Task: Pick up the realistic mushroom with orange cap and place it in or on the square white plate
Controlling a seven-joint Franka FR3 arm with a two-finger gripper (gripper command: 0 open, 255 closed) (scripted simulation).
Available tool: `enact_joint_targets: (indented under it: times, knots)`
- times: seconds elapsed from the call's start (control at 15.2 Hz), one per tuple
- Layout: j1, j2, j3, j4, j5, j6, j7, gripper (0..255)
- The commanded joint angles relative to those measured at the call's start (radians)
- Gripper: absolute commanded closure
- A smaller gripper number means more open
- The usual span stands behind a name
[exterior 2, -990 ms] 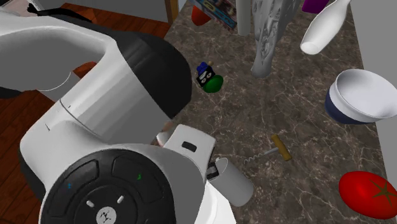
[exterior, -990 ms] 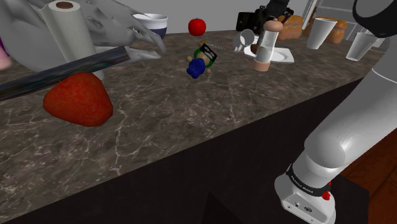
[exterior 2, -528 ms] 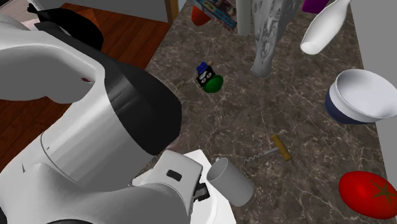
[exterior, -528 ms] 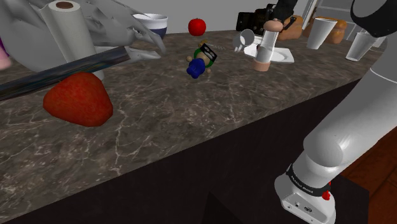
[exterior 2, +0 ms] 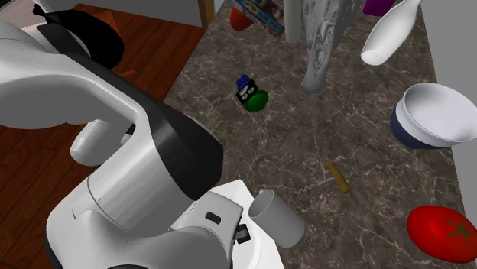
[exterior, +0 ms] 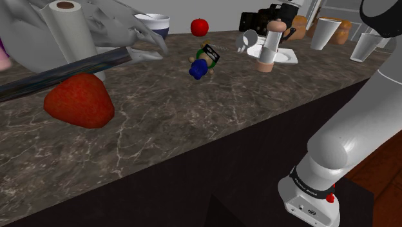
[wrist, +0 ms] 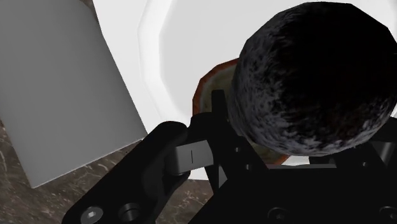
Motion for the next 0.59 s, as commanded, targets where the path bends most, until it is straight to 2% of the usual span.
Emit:
enact_joint_targets:
  times: [0.0, 0.4, 0.46, 0.53]
  knots:
    - [0.0, 0.004, 0.0, -0.02, -0.002, 0.008, -0.001, 255]
    - [0.0, 0.004, 0.0, -0.019, -0.002, 0.008, -0.001, 255]
    - [0.0, 0.006, 0.001, -0.017, -0.001, 0.008, -0.001, 0]
    - [0.001, 0.006, 0.002, -0.019, -0.001, 0.009, 0.001, 0]
